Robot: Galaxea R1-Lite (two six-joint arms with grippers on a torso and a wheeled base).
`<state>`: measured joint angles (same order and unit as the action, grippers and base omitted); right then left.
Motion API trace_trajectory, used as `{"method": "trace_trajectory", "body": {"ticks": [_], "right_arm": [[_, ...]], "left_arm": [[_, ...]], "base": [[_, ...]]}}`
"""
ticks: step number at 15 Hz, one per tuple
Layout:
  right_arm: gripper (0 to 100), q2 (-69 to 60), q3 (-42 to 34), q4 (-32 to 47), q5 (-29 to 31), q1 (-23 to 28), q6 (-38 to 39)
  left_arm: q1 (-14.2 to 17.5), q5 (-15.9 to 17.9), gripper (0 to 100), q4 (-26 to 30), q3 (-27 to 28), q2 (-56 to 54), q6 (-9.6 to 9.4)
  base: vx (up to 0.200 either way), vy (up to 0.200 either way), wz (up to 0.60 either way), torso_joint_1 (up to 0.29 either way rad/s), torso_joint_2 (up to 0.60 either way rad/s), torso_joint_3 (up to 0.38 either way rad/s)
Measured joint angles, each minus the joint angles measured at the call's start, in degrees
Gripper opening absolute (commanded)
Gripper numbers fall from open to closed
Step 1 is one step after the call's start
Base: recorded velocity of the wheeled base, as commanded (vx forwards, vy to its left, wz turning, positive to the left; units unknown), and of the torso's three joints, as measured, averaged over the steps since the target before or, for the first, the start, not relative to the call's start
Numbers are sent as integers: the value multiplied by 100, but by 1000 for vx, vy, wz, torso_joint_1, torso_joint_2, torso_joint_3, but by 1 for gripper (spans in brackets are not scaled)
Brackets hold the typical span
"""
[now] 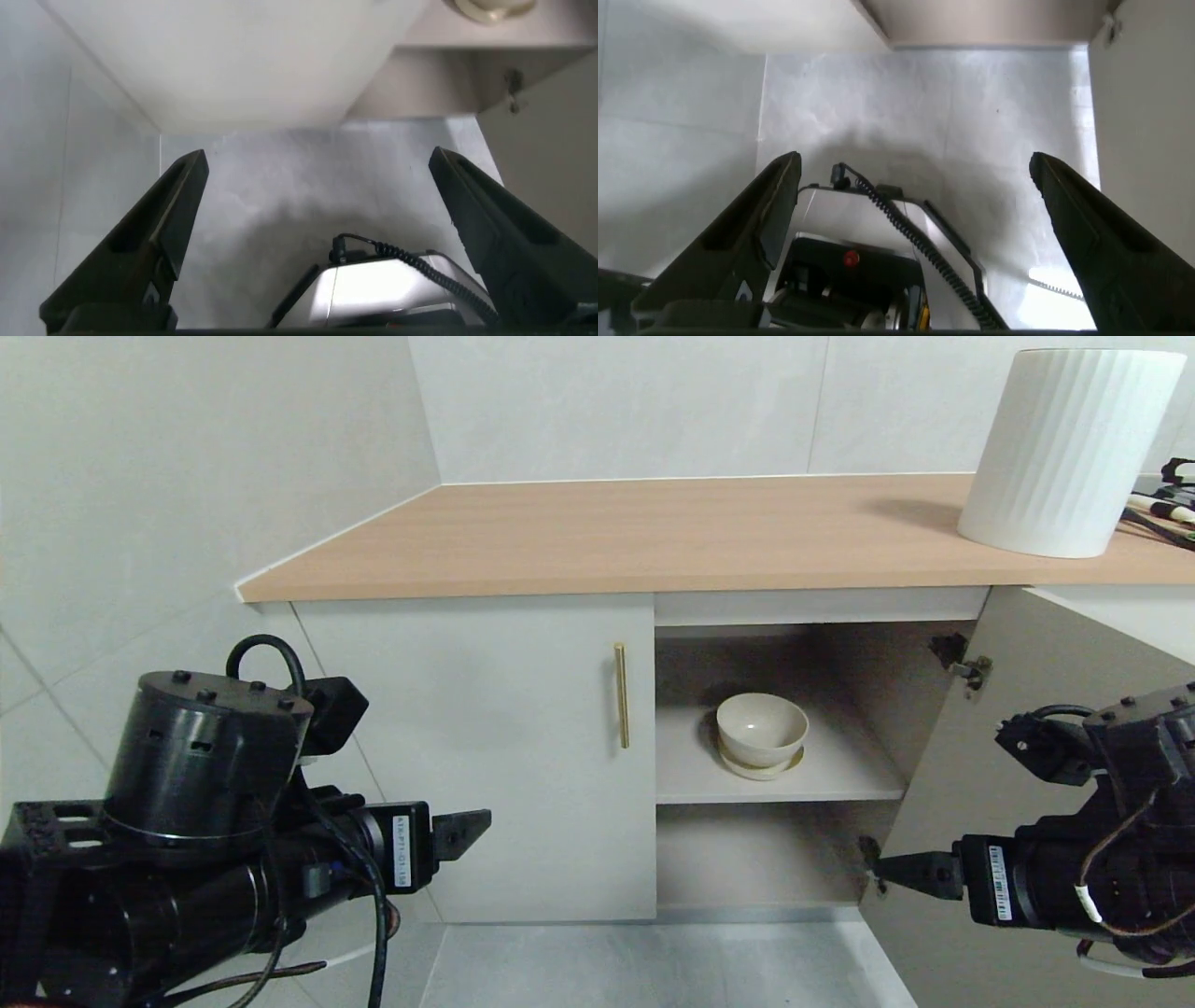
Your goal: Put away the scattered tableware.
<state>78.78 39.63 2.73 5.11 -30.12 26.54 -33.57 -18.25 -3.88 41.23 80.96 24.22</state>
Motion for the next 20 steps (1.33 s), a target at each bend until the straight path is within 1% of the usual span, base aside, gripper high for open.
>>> {"method": "trace_trajectory", "body": {"ticks": [6,17,19,20], "right_arm": [[100,13,-6,0,1,0,0],[100,9,-35,0,13,-9,-10],[100,-4,-35,11,101,-9,-22],[100,-17,-35,126,165,-6,-98]], "left_arm": [[0,7,100,7,0,24,0],[0,9,100,11,-7,49,0],[0,-2,100,13,-7,49,-9],[0,-6,100,18,-7,49,-15]], "base": [[-200,0,0,2,4,5],[0,0,0,0,0,0],[0,0,0,0,0,0],[0,-200,0,7,-2,7]]}}
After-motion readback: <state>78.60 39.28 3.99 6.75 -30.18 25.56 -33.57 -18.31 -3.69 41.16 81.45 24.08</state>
